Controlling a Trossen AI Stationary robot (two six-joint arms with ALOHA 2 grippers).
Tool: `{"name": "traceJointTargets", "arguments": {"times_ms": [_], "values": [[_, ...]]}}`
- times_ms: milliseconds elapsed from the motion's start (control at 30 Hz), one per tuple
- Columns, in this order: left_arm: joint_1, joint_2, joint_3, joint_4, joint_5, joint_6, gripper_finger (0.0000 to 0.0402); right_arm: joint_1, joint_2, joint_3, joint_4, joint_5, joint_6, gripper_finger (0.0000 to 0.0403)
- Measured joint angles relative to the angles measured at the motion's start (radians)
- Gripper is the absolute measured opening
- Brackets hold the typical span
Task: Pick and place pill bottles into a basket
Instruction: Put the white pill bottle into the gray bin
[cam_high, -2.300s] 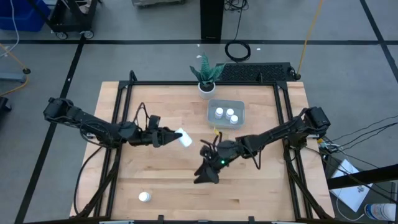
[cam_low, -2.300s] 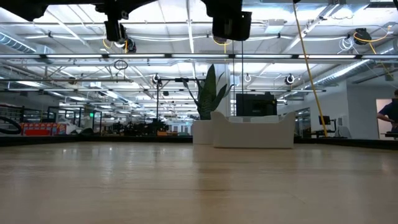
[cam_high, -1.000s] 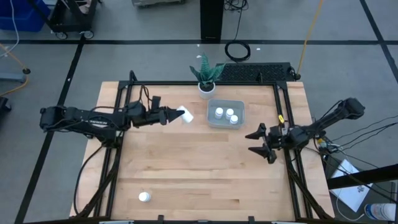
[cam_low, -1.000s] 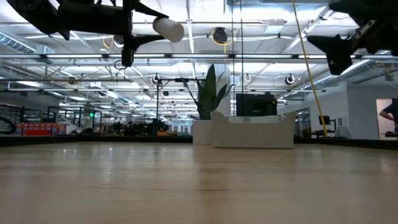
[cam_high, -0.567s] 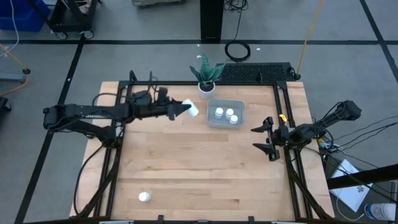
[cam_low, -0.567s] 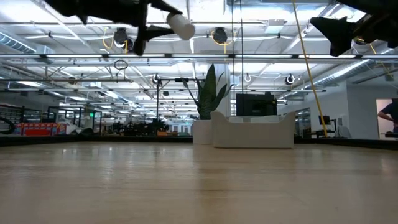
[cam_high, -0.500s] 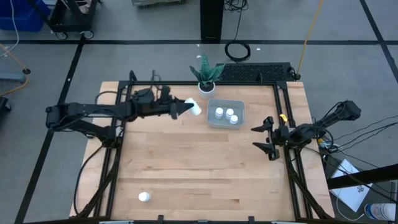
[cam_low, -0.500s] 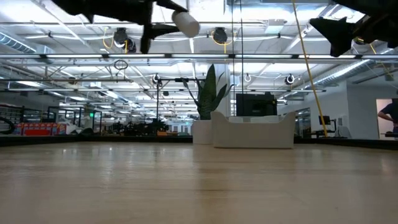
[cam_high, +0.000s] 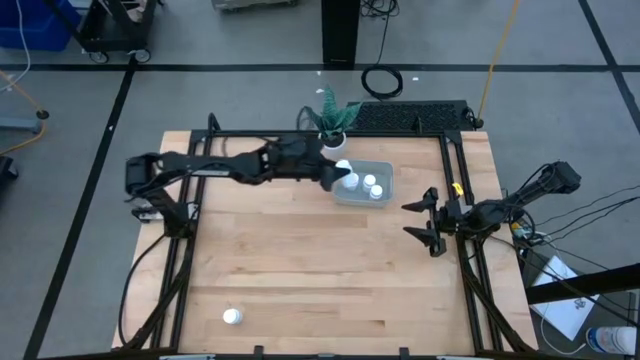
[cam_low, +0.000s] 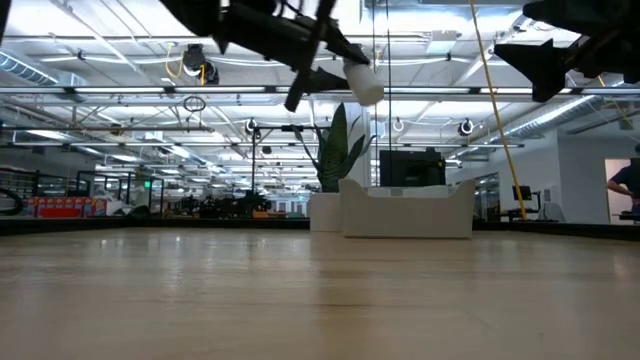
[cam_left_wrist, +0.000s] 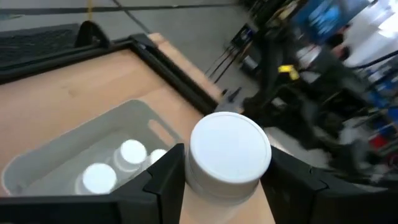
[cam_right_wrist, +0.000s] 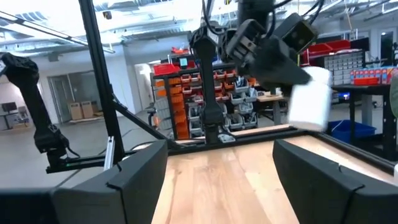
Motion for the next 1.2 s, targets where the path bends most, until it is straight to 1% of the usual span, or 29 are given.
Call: {"name": "traceJointTargets", "arguments": {"times_ms": [133,300,400,500,633,733,867,933,1100,1200], "values": [[-0.008,0.095,0.108,-0.084,-0.039,0.045,0.018,0.0,0.0,0.0,-0.001,-0.001,0.007,0.0282],[-0.021,0.163,0.161,-0.093,-0.046,0.064,0.0189,0.0,0.0,0.0,-0.002,-0.002,0.007,0.0285],[-0.032,0.181,0.164,-0.11,-0.061,0.07,0.0187,0.0,0.0,-0.001,-0.002,-0.002,0.007,0.0287],[-0.047,0.182,0.164,-0.164,-0.131,0.096,0.0181,0.0,0.0,-0.001,-0.002,-0.002,0.007,0.0287],[-0.071,0.183,0.149,-0.171,-0.229,0.161,0.0186,0.0,0.0,-0.001,-0.002,-0.002,0.006,0.0284],[-0.082,0.183,0.149,-0.162,-0.235,0.198,0.019,0.0,0.0,-0.001,-0.006,-0.002,0.006,0.0282],[-0.094,0.219,0.145,-0.162,-0.256,0.195,0.0181,0.0,0.0,-0.001,-0.007,-0.002,0.006,0.0283],[-0.103,0.245,0.147,-0.113,-0.257,0.205,0.0179,0.0,0.0,-0.001,-0.01,-0.002,0.007,0.0285],[-0.126,0.298,0.147,-0.075,-0.257,0.192,0.0191,0.0,0.0,-0.001,-0.016,-0.002,0.01,0.0287],[-0.136,0.318,0.147,-0.033,-0.304,0.2,0.0188,0.0,-0.001,-0.001,-0.016,-0.002,0.01,0.0286]]}}
